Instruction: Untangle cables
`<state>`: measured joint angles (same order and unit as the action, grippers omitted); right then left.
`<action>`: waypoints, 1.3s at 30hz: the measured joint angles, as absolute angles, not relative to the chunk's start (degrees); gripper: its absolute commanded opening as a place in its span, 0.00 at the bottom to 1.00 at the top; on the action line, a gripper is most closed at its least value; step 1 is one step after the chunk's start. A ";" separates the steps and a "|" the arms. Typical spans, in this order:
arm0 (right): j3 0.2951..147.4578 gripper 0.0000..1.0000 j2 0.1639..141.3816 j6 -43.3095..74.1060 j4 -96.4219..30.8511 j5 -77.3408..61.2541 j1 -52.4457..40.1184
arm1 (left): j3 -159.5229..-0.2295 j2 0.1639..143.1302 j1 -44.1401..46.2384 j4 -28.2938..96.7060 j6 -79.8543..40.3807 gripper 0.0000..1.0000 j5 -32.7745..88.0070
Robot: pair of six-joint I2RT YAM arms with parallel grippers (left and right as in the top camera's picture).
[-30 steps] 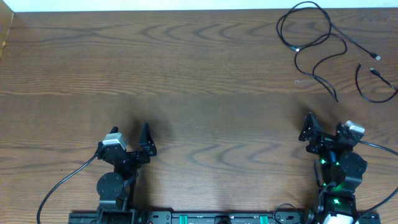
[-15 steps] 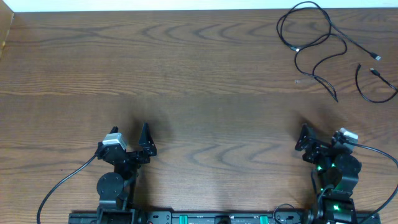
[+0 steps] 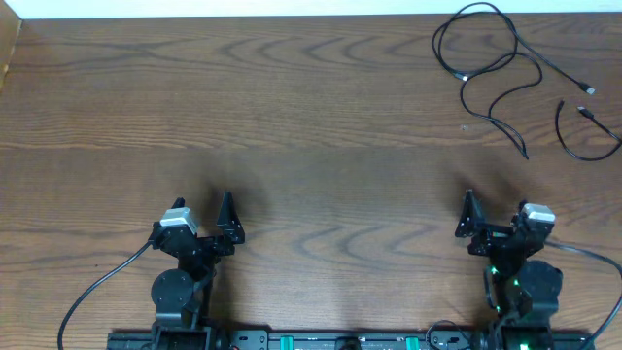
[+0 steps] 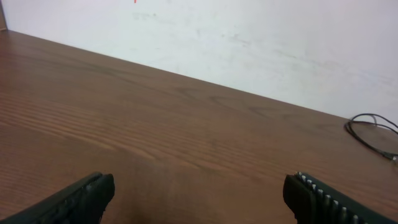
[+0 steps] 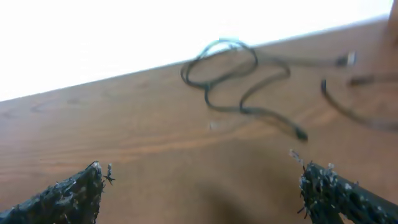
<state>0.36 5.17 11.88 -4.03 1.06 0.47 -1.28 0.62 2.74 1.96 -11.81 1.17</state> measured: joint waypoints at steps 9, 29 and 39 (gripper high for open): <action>0.36 0.99 0.71 1.69 -4.03 -0.36 0.40 | -1.28 0.64 2.74 1.96 -11.81 0.92 1.15; 0.36 0.99 0.71 -0.49 -4.05 -0.60 -0.25 | -1.28 0.62 2.74 1.93 -11.81 0.92 1.15; 0.36 0.99 0.71 3.05 -4.03 0.49 -0.25 | -1.28 0.64 2.74 1.93 -11.81 0.92 1.15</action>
